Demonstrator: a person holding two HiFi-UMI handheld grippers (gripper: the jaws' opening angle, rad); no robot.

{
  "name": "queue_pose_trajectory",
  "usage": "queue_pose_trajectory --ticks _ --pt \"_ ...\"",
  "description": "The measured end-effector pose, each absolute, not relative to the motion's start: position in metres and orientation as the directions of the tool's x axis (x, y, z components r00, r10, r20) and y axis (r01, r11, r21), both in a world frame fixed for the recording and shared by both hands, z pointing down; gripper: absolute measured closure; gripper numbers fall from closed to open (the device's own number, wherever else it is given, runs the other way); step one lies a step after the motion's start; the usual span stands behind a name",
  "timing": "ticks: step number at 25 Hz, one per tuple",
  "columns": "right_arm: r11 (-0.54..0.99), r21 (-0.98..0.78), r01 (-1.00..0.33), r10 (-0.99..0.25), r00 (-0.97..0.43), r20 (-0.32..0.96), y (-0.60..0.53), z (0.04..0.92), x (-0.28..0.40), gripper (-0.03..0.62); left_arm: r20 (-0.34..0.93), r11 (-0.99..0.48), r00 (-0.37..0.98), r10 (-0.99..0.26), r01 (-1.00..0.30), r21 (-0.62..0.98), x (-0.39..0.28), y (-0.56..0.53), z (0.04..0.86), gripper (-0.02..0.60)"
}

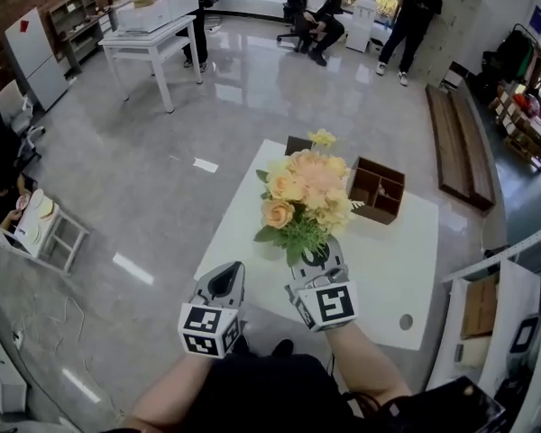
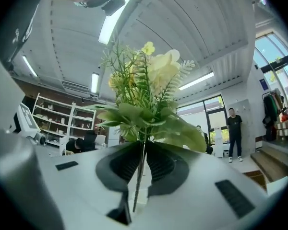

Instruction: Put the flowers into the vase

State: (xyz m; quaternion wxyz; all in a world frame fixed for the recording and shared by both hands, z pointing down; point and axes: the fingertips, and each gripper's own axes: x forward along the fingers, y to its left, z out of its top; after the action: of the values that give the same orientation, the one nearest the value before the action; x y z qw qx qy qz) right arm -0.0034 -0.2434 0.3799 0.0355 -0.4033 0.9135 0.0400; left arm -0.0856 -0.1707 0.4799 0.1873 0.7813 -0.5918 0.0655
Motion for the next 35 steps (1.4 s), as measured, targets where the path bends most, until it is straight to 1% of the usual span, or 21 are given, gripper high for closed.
queue_pose_trajectory --ticks 4,7,10,13,17,24,28,35 --pt "0.702 0.046 -0.711 -0.702 -0.701 -0.128 -0.251 0.368 -0.030 0.553 0.321 -0.196 0.256 -0.912 -0.958 0.207 -0.103 -0.168 0.479 0.578" --pt "0.707 0.068 -0.704 -0.687 -0.706 -0.174 -0.263 0.346 -0.044 0.553 0.322 -0.173 0.234 -0.917 -0.963 0.206 -0.115 -0.165 0.477 0.578" --pt "0.701 0.101 -0.706 -0.675 -0.702 -0.225 -0.276 0.321 -0.054 0.553 0.319 -0.160 0.221 -0.921 -0.965 0.208 -0.124 -0.165 0.476 0.580" --pt "0.689 0.118 -0.715 -0.679 -0.694 -0.239 -0.285 0.315 -0.056 0.553 0.322 -0.155 0.218 -0.921 -0.965 0.209 -0.129 -0.162 0.479 0.578" --pt "0.683 0.119 -0.721 -0.688 -0.690 -0.225 -0.290 0.324 -0.059 0.553 0.335 -0.136 0.203 -0.920 -0.967 0.214 -0.138 -0.156 0.480 0.578" --pt "0.682 0.137 -0.719 -0.702 -0.695 -0.152 -0.294 0.372 -0.061 0.553 0.377 -0.131 0.208 -0.902 -0.966 0.221 -0.137 -0.150 0.492 0.578" --pt "0.676 0.105 -0.729 -0.720 -0.685 -0.114 -0.294 0.395 -0.052 0.551 0.392 -0.129 0.207 -0.897 -0.968 0.216 -0.137 -0.148 0.497 0.578" --pt "0.676 0.109 -0.729 -0.720 -0.685 -0.113 -0.298 0.398 -0.052 0.553 0.408 -0.137 0.219 -0.886 -0.966 0.221 -0.132 -0.153 0.505 0.578"
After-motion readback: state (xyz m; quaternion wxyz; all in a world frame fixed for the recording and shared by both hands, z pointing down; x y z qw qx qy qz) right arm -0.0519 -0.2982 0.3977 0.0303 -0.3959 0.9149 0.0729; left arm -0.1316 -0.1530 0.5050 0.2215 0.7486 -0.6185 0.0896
